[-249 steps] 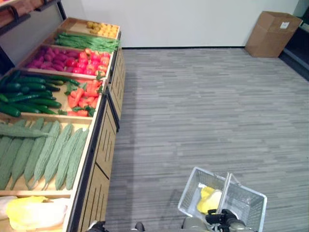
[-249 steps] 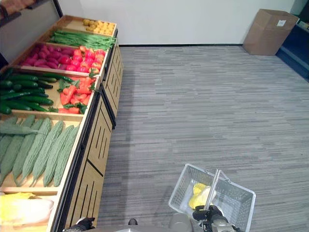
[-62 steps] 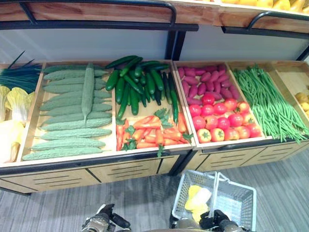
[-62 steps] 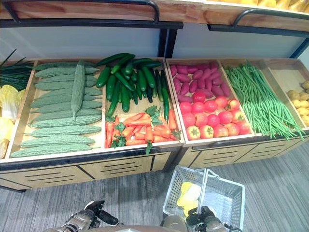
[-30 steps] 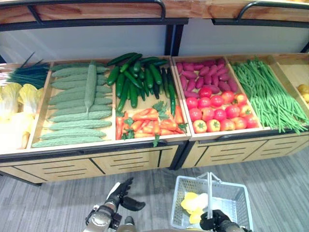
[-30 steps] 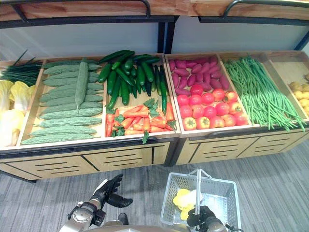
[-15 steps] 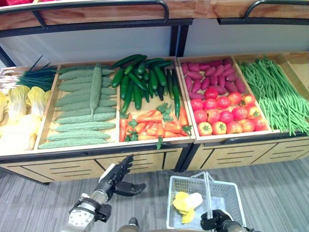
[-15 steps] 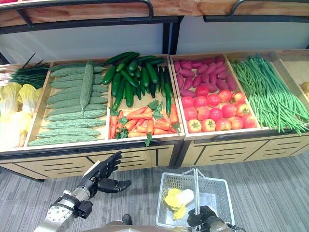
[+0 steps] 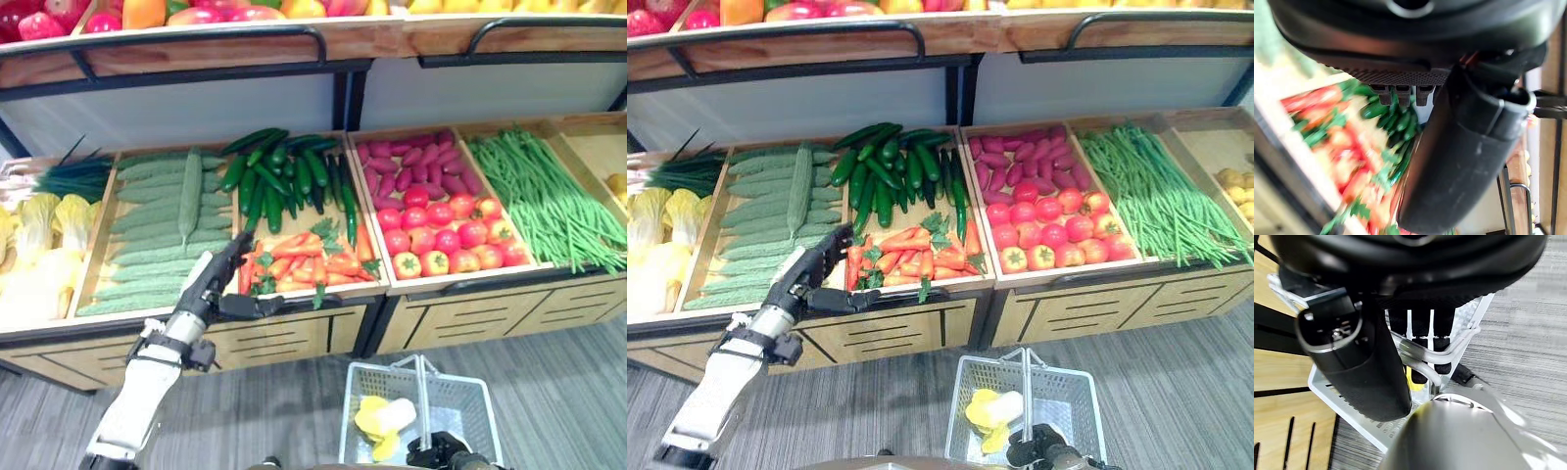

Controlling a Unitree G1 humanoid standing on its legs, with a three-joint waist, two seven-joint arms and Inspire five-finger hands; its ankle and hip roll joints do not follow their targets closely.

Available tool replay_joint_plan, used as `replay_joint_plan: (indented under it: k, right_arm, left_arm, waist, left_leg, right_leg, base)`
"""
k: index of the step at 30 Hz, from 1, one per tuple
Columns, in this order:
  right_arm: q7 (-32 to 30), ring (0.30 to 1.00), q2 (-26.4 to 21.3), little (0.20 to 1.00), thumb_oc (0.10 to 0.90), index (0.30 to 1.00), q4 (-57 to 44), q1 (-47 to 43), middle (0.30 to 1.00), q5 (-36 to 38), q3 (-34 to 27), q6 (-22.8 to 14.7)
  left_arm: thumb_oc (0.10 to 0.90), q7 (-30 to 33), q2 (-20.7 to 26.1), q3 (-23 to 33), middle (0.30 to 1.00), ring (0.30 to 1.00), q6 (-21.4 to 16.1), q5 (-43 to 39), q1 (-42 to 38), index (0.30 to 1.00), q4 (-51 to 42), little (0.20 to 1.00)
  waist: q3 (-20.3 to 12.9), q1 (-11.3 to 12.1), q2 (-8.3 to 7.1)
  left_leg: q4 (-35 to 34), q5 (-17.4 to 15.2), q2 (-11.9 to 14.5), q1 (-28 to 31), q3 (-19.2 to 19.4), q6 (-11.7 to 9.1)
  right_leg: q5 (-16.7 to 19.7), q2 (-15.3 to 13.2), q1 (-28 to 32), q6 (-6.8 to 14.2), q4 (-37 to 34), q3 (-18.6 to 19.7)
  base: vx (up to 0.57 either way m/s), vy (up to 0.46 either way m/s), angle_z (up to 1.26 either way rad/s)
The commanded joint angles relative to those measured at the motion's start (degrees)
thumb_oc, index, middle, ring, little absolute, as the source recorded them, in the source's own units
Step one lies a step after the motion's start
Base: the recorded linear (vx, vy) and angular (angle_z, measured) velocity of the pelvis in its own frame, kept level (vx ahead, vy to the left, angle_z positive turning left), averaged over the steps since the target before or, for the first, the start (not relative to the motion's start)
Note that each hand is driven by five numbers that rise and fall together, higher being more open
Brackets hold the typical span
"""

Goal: Get the vegetables into the basket

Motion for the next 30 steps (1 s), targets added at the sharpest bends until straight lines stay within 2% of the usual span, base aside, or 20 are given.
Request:
replay_joint_plan:
  k: [1, 3, 4, 6, 8, 9, 12, 17, 21, 22, 30]
  right_arm:
    - [1.19, 0.3, -0.67, 0.3, 0.4, 0.3, 0.31, -1.55, 0.3, 0.22, 2.67, -0.91]
    - [1.1, 0.3, -0.7, 0.3, 0.4, 0.3, 0.18, -1.33, 0.3, 0.81, 2.14, -1.02]
    - [0.64, 0.3, -1.19, 0.3, 0.4, 0.3, 0.56, -1.35, 0.3, 1.06, 2.52, -1.22]
    - [0.29, 0.3, -1.42, 0.3, 0.4, 0.3, 0.6, -0.84, 0.3, 1.5, 2.23, -1.41]
    - [0.01, 0.3, -1.41, 0.3, 0.4, 0.3, 0.6, -0.57, 0.3, 1.73, 1.9, -1.57]
    - [-0.28, 0.3, -1.71, 0.3, 0.4, 0.3, 0.3, -0.13, 0.3, 1.71, 2.36, -1.72]
    - [-0.95, 0.3, -2.02, 0.3, 0.4, 0.3, 0.31, 0.89, 0.3, 1.64, 2.43, -2.0]
    - [-1.69, 0.3, -3.02, 0.3, 0.4, 0.3, 0.17, 2.12, 0.3, 1.0, 2.58, -2.36]
    - [-2.36, 0.3, -3.64, 0.3, 0.4, 0.3, 0.1, 1.57, 0.3, 0.86, 2.63, -2.59]
    - [-2.59, 0.3, -4.07, 0.3, 0.4, 0.3, -0.31, 1.16, 0.3, 0.97, 2.87, -2.86]
    - [-3.39, 0.3, -3.97, 0.3, 0.4, 0.3, -2.12, -0.49, 0.3, 2.31, 5.01, -3.81]
  left_arm:
    - [0.9, 3.72, 5.37, 1.69, 1.0, 1.0, -4.6, 12.72, -9.93, 1.0, 3.27, 1.0]
    - [0.9, 5.26, 6.45, 0.38, 1.0, 1.0, -4.91, 16.77, -13.15, 1.0, 7.75, 1.0]
    - [0.9, 7.79, 7.68, -2.37, 1.0, 1.0, -3.33, 21.73, -17.52, 1.0, 13.85, 1.0]
    - [0.9, 9.95, 9.22, -4.18, 1.0, 1.0, -2.97, 25.57, -20.84, 1.0, 18.45, 1.0]
    - [0.9, 10.48, 9.4, -5.09, 1.0, 1.0, -3.3, 26.01, -21.86, 1.0, 19.78, 1.0]
    - [0.9, 11.82, 11.0, -6.61, 1.0, 1.0, -2.18, 29.43, -23.99, 1.0, 24.41, 1.0]
    - [0.9, 13.57, 12.22, -9.55, 1.0, 1.0, -1.45, 32.69, -27.71, 1.0, 30.46, 1.0]
    - [0.9, 14.89, 12.65, -13.78, 1.0, 1.0, -0.44, 34.99, -32.4, 1.0, 38.22, 1.0]
    - [0.9, 15.88, 12.57, -16.34, 1.0, 1.0, 0.21, 36.33, -35.94, 1.0, 42.43, 1.0]
    - [0.9, 16.07, 12.8, -18.0, 1.0, 1.0, 0.72, 36.62, -38.25, 1.0, 45.75, 1.0]
    - [0.9, 17.82, 12.18, -23.26, 1.0, 1.0, 1.58, 35.11, -47.01, 1.0, 56.91, 1.0]
  waist:
    - [-1.32, -1.53, -0.97]
    - [-1.55, -2.22, -0.79]
    - [-1.89, -3.47, -0.36]
    - [-1.91, -4.23, -0.07]
    - [-1.86, -4.33, 0.07]
    - [-1.82, -5.28, 0.52]
    - [-1.68, -6.3, 1.01]
    - [-0.82, -8.27, 2.15]
    - [0.41, -9.22, 2.58]
    - [1.06, -9.96, 2.74]
    - [2.25, -10.57, 2.1]
  left_leg:
    - [2.25, -2.47, 0.01, -0.76, -3.55, -1.19]
    - [2.21, -2.58, 0.13, -0.38, -2.93, -1.32]
    - [2.21, -2.63, 0.11, -0.13, -2.28, -1.44]
    - [2.29, -2.74, 0.14, 0.05, -1.46, -1.56]
    - [2.26, -2.76, 0.21, 0.1, -1.03, -1.6]
    - [1.82, -2.65, 0.23, 0.32, -0.1, -1.67]
    - [1.0, -2.33, 0.11, 0.38, 1.31, -1.75]
    - [0.0, -1.83, -0.22, -0.51, 3.07, -1.86]
    - [-0.08, -1.43, -0.39, -2.74, 3.96, -1.85]
    - [-0.34, -0.99, -0.47, -4.36, 4.73, -1.92]
    - [-1.76, 1.65, -0.04, -11.17, 5.48, -2.15]
  right_leg:
    - [0.72, 1.27, -3.35, 0.12, 0.72, 3.84]
    - [0.79, 1.35, -3.58, 0.17, 0.72, 4.38]
    - [0.92, 1.44, -3.89, 0.18, 0.66, 5.07]
    - [1.13, 1.55, -4.43, 0.3, 0.61, 5.77]
    - [1.2, 1.62, -4.73, 0.35, 0.6, 6.19]
    - [1.5, 1.84, -5.5, 0.56, 0.46, 7.14]
    - [2.03, 2.05, -6.67, 0.84, 0.31, 8.41]
    - [2.95, 2.12, -9.1, 1.25, 0.07, 9.87]
    - [4.08, 2.19, -12.3, 1.45, -0.05, 11.05]
    - [4.81, 2.35, -14.62, 1.6, -0.05, 11.72]
    - [7.18, 3.07, -22.79, 1.75, 0.12, 13.03]
  base:
    - [0.01, -0.015, -0.14]
    - [0.01, -0.019, -0.21]
    - [0.01, -0.019, -0.27]
    - [0.01, -0.015, -0.27]
    - [0.01, -0.004, -0.23]
    - [0.0, 0.0, -0.3]
    - [0.01, 0.0, -0.37]
    - [-0.01, 0.023, -0.2]
    - [-0.09, 0.026, -0.2]
    - [-0.12, 0.024, -0.24]
    - [-0.11, -0.005, -0.18]
